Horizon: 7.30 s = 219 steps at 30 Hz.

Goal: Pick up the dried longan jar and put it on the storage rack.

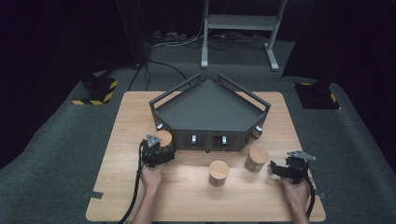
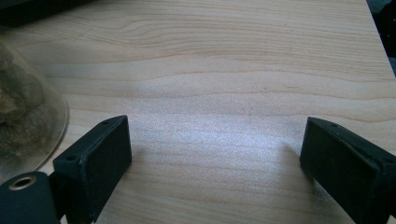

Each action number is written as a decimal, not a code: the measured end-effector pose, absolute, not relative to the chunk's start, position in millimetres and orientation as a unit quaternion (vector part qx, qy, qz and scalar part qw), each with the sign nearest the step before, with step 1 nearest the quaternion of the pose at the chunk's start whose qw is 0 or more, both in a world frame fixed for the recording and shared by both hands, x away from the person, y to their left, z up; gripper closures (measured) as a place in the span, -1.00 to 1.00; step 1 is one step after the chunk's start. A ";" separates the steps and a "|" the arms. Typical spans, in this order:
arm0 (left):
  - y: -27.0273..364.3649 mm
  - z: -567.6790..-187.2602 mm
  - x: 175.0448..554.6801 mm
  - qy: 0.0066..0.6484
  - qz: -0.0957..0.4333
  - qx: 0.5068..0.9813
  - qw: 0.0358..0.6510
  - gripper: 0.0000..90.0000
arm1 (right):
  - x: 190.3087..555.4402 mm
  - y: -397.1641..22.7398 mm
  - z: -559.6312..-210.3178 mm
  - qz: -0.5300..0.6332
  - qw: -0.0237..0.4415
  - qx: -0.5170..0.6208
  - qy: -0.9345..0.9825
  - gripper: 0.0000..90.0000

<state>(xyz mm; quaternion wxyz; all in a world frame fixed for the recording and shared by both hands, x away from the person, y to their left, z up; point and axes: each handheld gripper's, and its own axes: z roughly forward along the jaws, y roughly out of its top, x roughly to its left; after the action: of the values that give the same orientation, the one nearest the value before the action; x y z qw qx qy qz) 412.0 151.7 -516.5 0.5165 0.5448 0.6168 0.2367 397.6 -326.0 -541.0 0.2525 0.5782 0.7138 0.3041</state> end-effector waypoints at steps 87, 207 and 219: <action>129.6 -334.6 449.3 0.539 0.192 0.604 0.555 -0.43 | 397.6 -326.0 -541.1 0.305 0.253 0.578 0.714 -0.81; 136.9 -387.0 446.7 0.569 0.214 0.591 0.531 -0.86 | 397.0 -325.5 -541.0 0.306 0.250 0.574 0.717 -0.81; 143.1 -392.5 433.8 0.566 0.214 0.594 0.530 -0.86 | 397.0 -325.5 -541.0 0.306 0.250 0.574 0.717 -0.81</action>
<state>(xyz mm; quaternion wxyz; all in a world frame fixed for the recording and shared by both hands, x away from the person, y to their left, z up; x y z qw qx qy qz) 433.8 143.1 -392.5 0.5304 0.5938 0.5659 0.2139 397.0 -325.5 -541.0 0.2504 0.5743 0.7168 0.3061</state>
